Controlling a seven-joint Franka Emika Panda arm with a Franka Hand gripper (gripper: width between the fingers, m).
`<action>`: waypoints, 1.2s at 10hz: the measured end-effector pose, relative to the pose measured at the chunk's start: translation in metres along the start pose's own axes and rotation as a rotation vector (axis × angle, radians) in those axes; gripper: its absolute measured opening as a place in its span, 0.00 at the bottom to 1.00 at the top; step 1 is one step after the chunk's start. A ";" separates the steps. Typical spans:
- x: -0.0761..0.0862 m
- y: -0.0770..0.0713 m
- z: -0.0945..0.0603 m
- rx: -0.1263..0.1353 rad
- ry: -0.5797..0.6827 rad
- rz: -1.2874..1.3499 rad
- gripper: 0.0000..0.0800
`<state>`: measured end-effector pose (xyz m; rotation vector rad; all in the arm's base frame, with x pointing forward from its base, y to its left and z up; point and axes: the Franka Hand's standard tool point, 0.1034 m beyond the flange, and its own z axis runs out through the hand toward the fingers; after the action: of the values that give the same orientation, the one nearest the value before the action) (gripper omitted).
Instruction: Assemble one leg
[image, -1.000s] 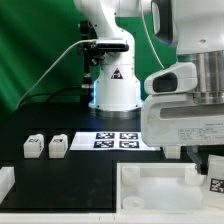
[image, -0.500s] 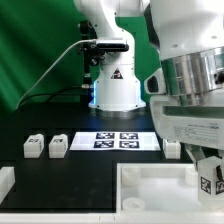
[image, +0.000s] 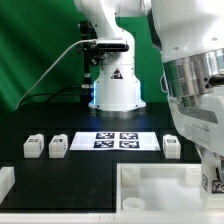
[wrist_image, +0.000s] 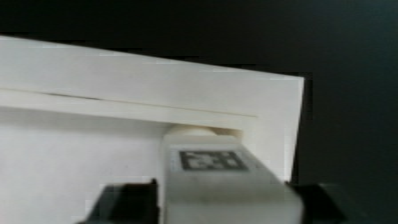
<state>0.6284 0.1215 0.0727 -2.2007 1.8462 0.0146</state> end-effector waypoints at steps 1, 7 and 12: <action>0.000 0.000 0.000 0.000 0.000 -0.039 0.62; -0.003 0.000 -0.001 -0.063 0.015 -0.748 0.81; 0.005 -0.007 -0.004 -0.104 0.012 -1.265 0.81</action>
Offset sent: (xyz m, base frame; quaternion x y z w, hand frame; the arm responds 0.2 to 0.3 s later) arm 0.0057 -0.0027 0.0044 -0.0627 0.0277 -0.3913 0.9177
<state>0.6354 0.1167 0.0768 -2.9901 0.1950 -0.1456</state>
